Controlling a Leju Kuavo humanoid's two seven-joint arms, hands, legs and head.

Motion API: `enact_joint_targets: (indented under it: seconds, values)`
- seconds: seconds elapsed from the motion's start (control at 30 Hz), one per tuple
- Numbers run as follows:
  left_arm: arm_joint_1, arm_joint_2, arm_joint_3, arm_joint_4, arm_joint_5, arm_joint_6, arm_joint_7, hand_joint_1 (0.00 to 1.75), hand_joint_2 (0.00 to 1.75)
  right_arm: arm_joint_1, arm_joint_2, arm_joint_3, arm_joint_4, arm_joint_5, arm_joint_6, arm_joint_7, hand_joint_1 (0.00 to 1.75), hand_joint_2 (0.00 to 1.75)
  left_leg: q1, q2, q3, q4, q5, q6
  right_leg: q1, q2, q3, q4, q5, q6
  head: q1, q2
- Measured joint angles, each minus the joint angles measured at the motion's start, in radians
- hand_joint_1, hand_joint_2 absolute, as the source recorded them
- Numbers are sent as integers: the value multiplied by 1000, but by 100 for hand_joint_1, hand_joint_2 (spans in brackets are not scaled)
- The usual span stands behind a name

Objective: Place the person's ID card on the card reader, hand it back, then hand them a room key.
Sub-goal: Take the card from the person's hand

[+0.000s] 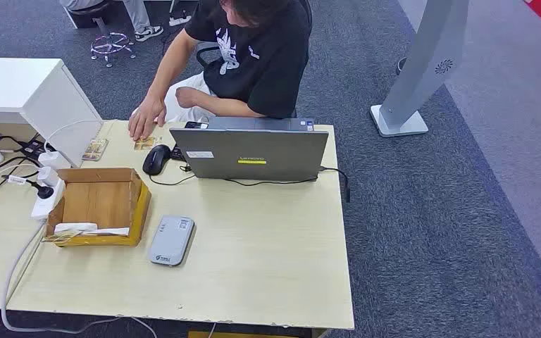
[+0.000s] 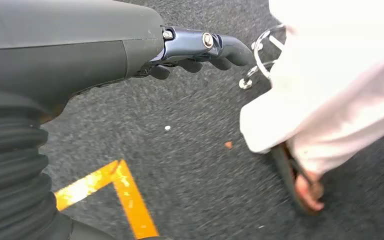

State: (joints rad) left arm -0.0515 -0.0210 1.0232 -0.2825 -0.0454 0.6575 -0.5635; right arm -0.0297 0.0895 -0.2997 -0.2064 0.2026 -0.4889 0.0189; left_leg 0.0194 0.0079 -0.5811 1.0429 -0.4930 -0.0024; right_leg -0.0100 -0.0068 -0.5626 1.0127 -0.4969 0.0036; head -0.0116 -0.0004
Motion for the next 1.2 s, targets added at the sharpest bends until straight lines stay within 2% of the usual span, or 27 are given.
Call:
enact_joint_targets:
  seconds: [0.13, 0.23, 0.33, 0.5, 0.6, 0.8, 0.93, 1.1, 1.2]
  values:
    - [-1, 5, 42, -13, 20, 21, -84, 0, 175, 0, 3, -7, 1, 1, -5, 2, 0, 175, 0, 0, 0, 0, 0, 0, 0, 0, 0, 0, 0, 0, 0, 0]
    - [1, 2, 102, -95, 23, 32, -133, 0, 175, 1, 6, -19, 2, 4, -6, 8, 0, 175, 0, 0, 0, 0, 0, 0, 0, 0, 0, 0, 0, 0, 0, 0]
    - [10, -18, 153, -239, 21, 17, -139, 0, 175, 2, 9, -30, 2, 8, -6, 14, 0, 175, 0, 0, 0, 0, 0, 0, 0, 0, 0, 0, 0, 0, 0, 0]
    - [29, -85, 207, -570, -14, -5, -140, 0, 175, 2, 15, -46, 2, 26, 5, 8, 0, 175, 0, 0, 0, 0, 0, 0, 0, 0, 0, 0, 0, 0, 1, 0]
    - [47, -125, 219, -769, -35, -69, -140, 0, 175, 2, 17, -52, 2, 36, 12, 1, 0, 175, 0, 0, 0, 0, 0, 0, 0, 0, 0, 0, 0, 0, 1, 0]
    - [89, -210, 207, -1152, -52, -312, -138, 0, 175, 3, 22, -72, 2, 45, 27, -2, 0, 175, 0, 0, 0, 0, 0, 0, 0, 0, 0, 0, 0, 0, 1, 0]
    - [122, -242, 169, -1366, -101, -441, -120, 0, 175, 3, 27, -80, 2, 50, 30, 13, 0, 175, 0, 0, 0, 0, 0, 0, 0, 0, 0, 0, 0, 0, 1, 0]
    - [153, -250, 107, -1554, -170, -547, -77, 0, 175, 3, 27, -94, 2, 62, 38, 25, 0, 175, 1, 0, 1, 0, 0, 0, 0, 0, -1, 0, 0, 0, 1, 0]
    - [158, -212, 20, -1612, -227, -542, 3, 0, 175, 2, 27, -101, 1, 73, 64, 28, 0, 175, 1, -1, 1, 0, 0, 0, 0, -1, -2, 0, 0, 0, 1, 0]
